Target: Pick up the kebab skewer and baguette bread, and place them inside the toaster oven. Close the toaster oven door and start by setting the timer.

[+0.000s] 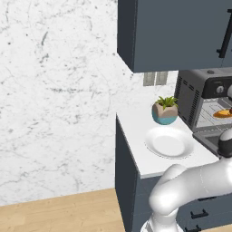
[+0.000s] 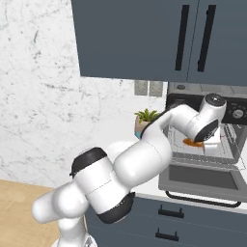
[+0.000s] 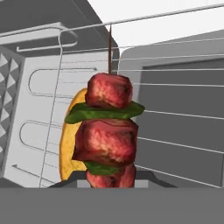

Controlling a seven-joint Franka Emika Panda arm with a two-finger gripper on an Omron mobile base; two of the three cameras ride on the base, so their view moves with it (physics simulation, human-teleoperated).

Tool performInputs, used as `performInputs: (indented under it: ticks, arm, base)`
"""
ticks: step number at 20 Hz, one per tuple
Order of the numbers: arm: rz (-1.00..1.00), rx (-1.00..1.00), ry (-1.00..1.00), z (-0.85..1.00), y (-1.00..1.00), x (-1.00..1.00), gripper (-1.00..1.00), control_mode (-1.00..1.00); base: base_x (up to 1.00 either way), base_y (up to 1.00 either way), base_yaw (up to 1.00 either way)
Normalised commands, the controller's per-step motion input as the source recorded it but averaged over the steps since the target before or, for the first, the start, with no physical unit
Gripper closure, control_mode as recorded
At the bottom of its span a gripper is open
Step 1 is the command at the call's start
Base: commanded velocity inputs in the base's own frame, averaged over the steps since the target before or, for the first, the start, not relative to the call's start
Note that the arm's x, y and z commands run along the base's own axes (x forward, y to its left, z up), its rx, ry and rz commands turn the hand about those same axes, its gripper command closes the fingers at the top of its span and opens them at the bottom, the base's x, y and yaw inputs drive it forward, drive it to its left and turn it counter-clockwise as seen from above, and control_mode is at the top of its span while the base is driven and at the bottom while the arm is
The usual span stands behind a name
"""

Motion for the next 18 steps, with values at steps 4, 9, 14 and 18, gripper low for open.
performInputs:
  ticks: [4, 9, 14, 18]
  arm:
    - [0.00, 0.00, 0.01, -0.01, 0.00, 0.25, 1.00, -1.00]
    - [0.00, 0.00, 0.01, 0.00, 0.00, 0.14, -1.00, -1.00]
    - [0.00, 0.00, 0.00, 0.00, 0.00, 0.02, -1.00, -1.00]
    - [0.00, 0.00, 0.00, 0.00, 0.00, 0.00, -1.00, -1.00]
  base:
    - [0.00, 0.00, 0.00]
    - [0.00, 0.00, 0.00]
    - [0.00, 0.00, 0.00]
    - [0.00, 0.00, 0.00]
